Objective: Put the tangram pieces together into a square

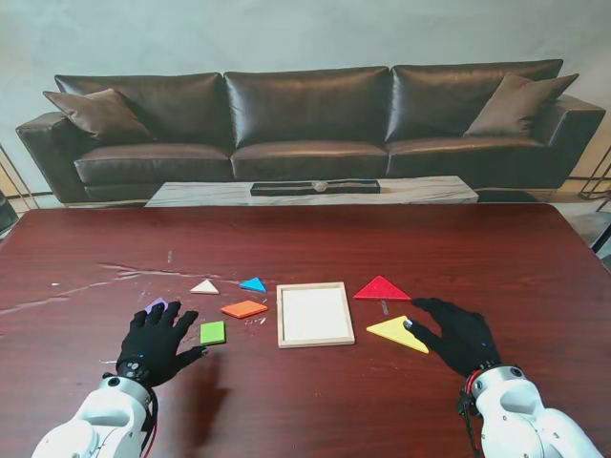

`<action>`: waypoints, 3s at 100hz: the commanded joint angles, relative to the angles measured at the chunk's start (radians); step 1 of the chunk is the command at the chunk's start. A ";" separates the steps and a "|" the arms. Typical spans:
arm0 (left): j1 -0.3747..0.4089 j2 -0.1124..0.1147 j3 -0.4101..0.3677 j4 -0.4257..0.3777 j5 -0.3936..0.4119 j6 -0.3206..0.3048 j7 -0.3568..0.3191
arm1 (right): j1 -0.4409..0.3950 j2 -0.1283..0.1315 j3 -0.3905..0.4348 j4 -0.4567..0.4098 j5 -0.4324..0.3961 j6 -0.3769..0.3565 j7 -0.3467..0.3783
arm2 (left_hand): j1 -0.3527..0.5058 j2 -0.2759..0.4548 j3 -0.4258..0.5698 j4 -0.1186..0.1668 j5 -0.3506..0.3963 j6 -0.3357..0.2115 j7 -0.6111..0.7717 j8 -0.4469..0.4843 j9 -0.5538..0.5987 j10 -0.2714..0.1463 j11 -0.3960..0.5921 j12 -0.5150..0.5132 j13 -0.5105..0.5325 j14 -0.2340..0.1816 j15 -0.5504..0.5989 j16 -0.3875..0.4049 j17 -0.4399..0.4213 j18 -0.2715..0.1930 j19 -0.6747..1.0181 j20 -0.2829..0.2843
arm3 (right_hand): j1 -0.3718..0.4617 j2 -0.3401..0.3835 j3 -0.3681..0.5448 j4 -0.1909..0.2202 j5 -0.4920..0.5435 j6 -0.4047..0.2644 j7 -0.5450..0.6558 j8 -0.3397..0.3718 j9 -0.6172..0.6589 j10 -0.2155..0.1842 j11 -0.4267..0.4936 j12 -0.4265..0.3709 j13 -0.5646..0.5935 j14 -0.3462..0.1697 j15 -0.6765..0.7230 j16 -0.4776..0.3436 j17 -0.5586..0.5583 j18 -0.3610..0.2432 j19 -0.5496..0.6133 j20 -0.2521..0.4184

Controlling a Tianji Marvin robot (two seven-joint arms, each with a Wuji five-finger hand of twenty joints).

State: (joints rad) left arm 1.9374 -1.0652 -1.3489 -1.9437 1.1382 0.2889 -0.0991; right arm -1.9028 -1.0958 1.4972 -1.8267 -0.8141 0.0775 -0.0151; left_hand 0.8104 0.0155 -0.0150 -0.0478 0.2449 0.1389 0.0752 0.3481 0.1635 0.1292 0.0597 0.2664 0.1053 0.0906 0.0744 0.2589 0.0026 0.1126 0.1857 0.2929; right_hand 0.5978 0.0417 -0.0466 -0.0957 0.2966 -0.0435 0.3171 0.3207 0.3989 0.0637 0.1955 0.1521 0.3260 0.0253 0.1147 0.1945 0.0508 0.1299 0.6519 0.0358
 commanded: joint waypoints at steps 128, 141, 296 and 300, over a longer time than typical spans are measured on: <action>-0.063 -0.005 0.008 0.039 -0.118 -0.106 0.039 | 0.255 0.055 -0.212 0.225 -0.184 0.087 0.215 | 0.038 0.037 -0.007 0.042 0.025 -0.004 0.010 0.010 -0.021 -0.012 -0.010 0.005 -0.014 -0.014 -0.012 0.002 0.005 0.008 -0.018 0.013 | 0.017 -0.280 0.019 0.015 -0.185 -0.084 -0.056 0.031 -0.186 0.068 0.059 0.019 -0.066 0.146 -0.007 -0.007 -0.023 0.133 0.043 0.002; -0.072 -0.005 0.015 0.044 -0.121 -0.115 0.038 | 0.275 0.050 -0.237 0.254 -0.159 0.106 0.180 | 0.038 0.037 -0.008 0.042 0.025 -0.004 0.010 0.010 -0.022 -0.010 -0.010 0.005 -0.013 -0.016 -0.012 0.002 0.006 0.008 -0.017 0.013 | 0.031 -0.281 0.020 0.009 -0.189 -0.088 -0.006 0.056 -0.174 0.068 0.073 0.024 -0.058 0.137 0.003 -0.012 -0.017 0.131 0.045 0.002; -0.088 -0.006 0.017 0.052 -0.120 -0.109 0.048 | 0.466 0.052 -0.433 0.481 -0.034 0.128 0.204 | 0.072 0.034 -0.004 0.045 0.035 -0.006 0.015 0.011 -0.019 0.001 -0.002 0.006 0.006 -0.020 -0.003 0.007 0.017 0.003 0.005 0.013 | -0.134 -0.544 0.946 -0.074 -0.168 -0.065 0.215 0.119 -0.122 0.052 0.301 0.120 0.094 0.069 0.128 0.006 0.219 0.021 0.004 0.004; -0.087 -0.006 0.017 0.051 -0.119 -0.107 0.047 | 0.470 0.053 -0.440 0.489 -0.030 0.125 0.205 | 0.073 0.035 -0.004 0.045 0.035 -0.005 0.015 0.011 -0.020 0.001 -0.002 0.007 0.005 -0.021 -0.003 0.007 0.016 0.002 0.006 0.013 | -0.135 -0.545 0.946 -0.075 -0.168 -0.061 0.217 0.119 -0.118 0.053 0.305 0.121 0.098 0.059 0.130 0.006 0.226 0.017 0.002 0.002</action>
State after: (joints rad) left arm 1.8445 -1.0705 -1.3319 -1.8829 1.0170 0.1769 -0.0528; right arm -1.4153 -1.0388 1.0784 -1.3819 -0.8521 0.2108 0.1625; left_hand 0.8361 0.0186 -0.0079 -0.0477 0.2555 0.1384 0.0766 0.3481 0.1635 0.1292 0.0597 0.2672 0.1094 0.0902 0.0742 0.2590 0.0190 0.1183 0.1868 0.2942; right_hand 0.4723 -0.4730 0.8795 -0.1518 0.1631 -0.1076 0.5215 0.4301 0.2743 0.1094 0.4863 0.2700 0.3505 0.1769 0.2060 0.1821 0.2118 0.2083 0.6670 0.0425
